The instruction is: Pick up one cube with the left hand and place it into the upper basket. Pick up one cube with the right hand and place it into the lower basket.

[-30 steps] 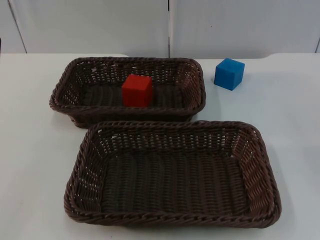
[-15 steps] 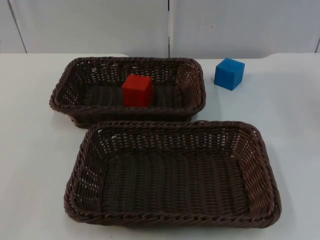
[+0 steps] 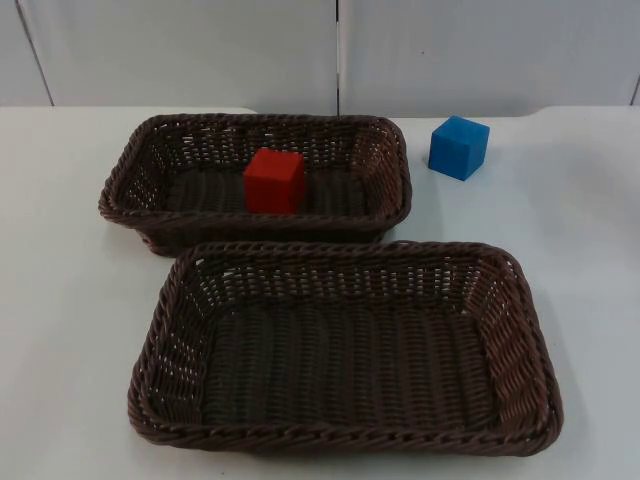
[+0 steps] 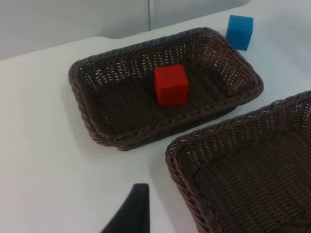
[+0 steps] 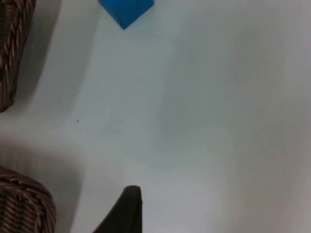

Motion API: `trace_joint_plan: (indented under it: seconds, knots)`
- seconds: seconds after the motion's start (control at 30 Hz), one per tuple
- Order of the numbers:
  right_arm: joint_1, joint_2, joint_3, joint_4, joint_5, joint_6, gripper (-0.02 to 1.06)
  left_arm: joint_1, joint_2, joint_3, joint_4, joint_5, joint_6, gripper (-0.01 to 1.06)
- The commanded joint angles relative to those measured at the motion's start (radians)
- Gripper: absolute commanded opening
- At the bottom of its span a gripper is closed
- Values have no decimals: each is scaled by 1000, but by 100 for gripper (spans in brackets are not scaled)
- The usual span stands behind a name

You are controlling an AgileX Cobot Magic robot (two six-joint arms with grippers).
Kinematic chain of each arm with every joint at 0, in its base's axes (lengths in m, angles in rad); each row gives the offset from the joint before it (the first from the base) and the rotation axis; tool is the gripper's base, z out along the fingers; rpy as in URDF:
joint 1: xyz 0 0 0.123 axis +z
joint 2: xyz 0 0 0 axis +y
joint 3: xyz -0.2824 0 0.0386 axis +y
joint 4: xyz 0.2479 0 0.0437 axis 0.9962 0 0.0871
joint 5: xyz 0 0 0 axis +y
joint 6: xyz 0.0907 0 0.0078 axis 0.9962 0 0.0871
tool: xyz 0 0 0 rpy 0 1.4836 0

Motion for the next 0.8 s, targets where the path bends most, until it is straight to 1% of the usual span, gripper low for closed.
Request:
trace_joint_plan:
  seconds: [0.0, 0.1, 0.17, 0.23, 0.37, 0.43, 0.47, 0.57, 0.6, 0.63, 0.73, 0.77]
  knots:
    - [-3, 58, -33, 55, 0, -72, 101, -1, -4, 4, 11, -4, -5, 99]
    - [-3, 108, -64, 78, 0, -100, 100, -1, -4, 4, 11, -4, -5, 99]
    - [18, 178, -120, 69, 0, -106, 100, -1, -4, 4, 11, -4, -5, 99]
    - [25, 192, -134, 63, 0, -107, 100, -1, -4, 4, 11, -4, -5, 99]
    - [110, 301, -258, -31, -22, -114, 100, -1, -4, 4, 11, -4, -5, 99]
    - [120, 313, -272, -36, -26, -124, 100, -1, -4, 4, 14, -4, -5, 99]
    - [147, 346, -303, -42, -44, -137, 100, -1, -4, 4, 26, -4, -5, 99]
    - [188, 407, -355, -51, -94, -151, 100, -1, -4, 4, 30, -4, -5, 99]
    - [197, 429, -369, -51, -118, -165, 100, -1, -4, 4, 30, -4, -5, 99]
    - [197, 429, -369, -51, -118, -165, 100, -1, -4, 4, 30, -4, -5, 99]
    - [216, 490, -407, -53, -182, -188, 100, -1, -4, 4, 28, -4, -5, 99]
    - [216, 490, -407, -53, -182, -188, 100, -1, -4, 4, 28, -4, -5, 99]
